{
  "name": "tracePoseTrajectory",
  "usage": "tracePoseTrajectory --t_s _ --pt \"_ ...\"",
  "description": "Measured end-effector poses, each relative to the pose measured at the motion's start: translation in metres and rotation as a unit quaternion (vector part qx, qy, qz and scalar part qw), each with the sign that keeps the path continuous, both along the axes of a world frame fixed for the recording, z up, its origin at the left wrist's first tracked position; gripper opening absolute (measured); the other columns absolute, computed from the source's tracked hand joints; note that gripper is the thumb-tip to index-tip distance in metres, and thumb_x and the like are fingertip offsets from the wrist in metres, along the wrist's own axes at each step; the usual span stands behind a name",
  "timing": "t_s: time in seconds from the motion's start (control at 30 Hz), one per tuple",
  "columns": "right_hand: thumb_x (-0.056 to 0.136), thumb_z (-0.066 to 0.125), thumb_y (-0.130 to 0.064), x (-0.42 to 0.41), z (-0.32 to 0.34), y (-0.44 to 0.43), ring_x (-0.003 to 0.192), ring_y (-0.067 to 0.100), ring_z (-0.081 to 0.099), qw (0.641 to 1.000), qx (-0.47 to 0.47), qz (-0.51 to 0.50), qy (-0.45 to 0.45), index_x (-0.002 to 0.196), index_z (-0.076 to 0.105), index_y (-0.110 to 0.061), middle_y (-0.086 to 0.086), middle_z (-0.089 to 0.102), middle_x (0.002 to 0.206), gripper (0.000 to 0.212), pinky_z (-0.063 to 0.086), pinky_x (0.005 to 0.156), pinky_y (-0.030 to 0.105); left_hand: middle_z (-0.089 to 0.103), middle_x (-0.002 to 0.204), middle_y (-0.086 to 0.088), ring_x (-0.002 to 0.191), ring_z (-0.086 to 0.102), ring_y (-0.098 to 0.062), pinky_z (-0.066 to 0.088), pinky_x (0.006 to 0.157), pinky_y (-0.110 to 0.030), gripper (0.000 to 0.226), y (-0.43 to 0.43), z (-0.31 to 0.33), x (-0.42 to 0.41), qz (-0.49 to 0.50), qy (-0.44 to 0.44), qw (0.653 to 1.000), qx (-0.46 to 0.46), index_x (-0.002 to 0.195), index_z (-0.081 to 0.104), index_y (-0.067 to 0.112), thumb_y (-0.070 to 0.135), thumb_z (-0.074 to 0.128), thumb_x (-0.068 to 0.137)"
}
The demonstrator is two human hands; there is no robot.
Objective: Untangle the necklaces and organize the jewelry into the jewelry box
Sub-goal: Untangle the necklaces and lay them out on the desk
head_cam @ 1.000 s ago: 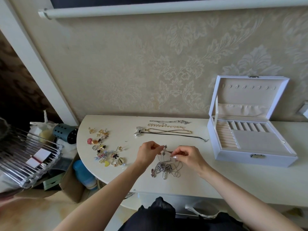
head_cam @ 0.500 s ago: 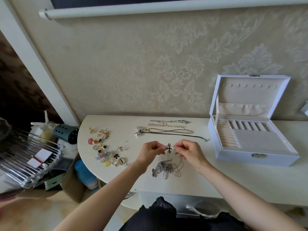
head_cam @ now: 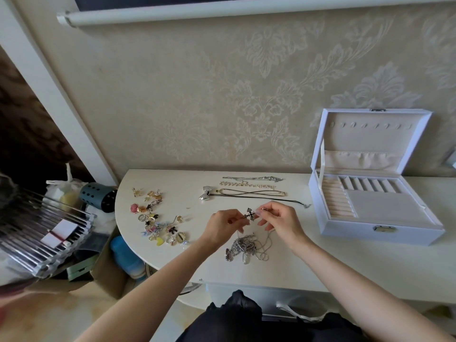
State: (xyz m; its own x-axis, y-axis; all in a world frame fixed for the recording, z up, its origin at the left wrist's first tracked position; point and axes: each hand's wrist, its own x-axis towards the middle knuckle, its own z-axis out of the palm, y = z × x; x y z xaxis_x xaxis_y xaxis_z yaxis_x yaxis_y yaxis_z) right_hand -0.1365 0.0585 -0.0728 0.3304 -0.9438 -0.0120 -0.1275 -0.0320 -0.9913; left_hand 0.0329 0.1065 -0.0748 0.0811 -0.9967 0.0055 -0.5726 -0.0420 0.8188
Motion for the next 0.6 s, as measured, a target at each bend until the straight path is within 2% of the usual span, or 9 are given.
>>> tracePoseTrajectory --t_s 0.1,0.23,0.33,0.43,0.5,0.6 --pt "0.089 0.062 -0.01 0.001 0.003 -0.001 0.067 0.015 0.066 0.999 0.019 -0.006 -0.033 0.086 0.064 -0.005 0.007 0.069 0.079 0.006 0.051 0.056 0.024 0.071 0.082 0.001 0.077 0.062 -0.008 0.044 0.072 -0.02 0.018 0.0 0.002 0.001 -0.008 0.013 1.0 -0.005 0.087 0.074 0.011 0.025 0.062 0.09" --pt "0.096 0.052 -0.017 0.002 0.006 -0.001 0.088 0.025 0.069 0.989 0.084 0.017 -0.122 0.092 0.053 -0.005 0.015 0.073 0.094 0.013 0.054 0.072 0.032 0.072 0.079 -0.001 0.071 0.062 -0.004 0.043 0.067 -0.01 0.019 0.0 0.002 0.003 -0.01 0.015 1.0 0.003 0.088 0.073 0.008 0.022 0.061 0.09" --pt "0.097 0.05 -0.019 0.0 0.006 -0.002 0.086 0.032 0.069 0.977 0.123 0.017 -0.174 0.089 0.051 -0.006 0.018 0.07 0.085 0.015 0.054 0.078 0.036 0.07 0.075 0.002 0.067 0.061 -0.002 0.044 0.066 -0.012 0.019 0.001 0.0 0.004 -0.012 -0.001 1.0 0.013 0.088 0.073 0.009 0.023 0.061 0.09" --pt "0.099 0.046 -0.02 -0.003 0.006 -0.002 0.068 0.027 0.066 0.978 0.131 0.012 -0.161 0.085 0.048 -0.007 0.009 0.06 0.066 0.02 0.052 0.069 0.035 0.067 0.072 0.005 0.063 0.059 0.001 0.043 0.062 -0.01 0.019 0.001 -0.003 0.006 0.003 -0.001 1.0 0.02 0.087 0.073 0.009 0.023 0.061 0.09" --pt "0.1 0.044 -0.022 -0.005 0.006 -0.001 0.056 0.021 0.055 0.98 0.131 0.006 -0.15 0.083 0.046 -0.009 0.004 0.05 0.057 0.022 0.047 0.062 0.032 0.067 0.071 0.005 0.059 0.057 0.005 0.04 0.059 -0.007 0.019 0.001 -0.003 0.007 0.013 0.001 1.0 0.015 0.087 0.073 0.008 0.023 0.061 0.09" --pt "0.1 0.044 -0.026 -0.009 0.004 -0.002 0.047 0.015 0.039 0.984 0.127 -0.001 -0.125 0.084 0.048 -0.01 0.0 0.042 0.052 0.023 0.035 0.048 0.022 0.066 0.069 0.006 0.058 0.056 0.008 0.038 0.058 -0.005 0.019 0.001 -0.002 0.007 0.016 0.009 1.0 0.013 0.087 0.073 0.007 0.023 0.062 0.09"
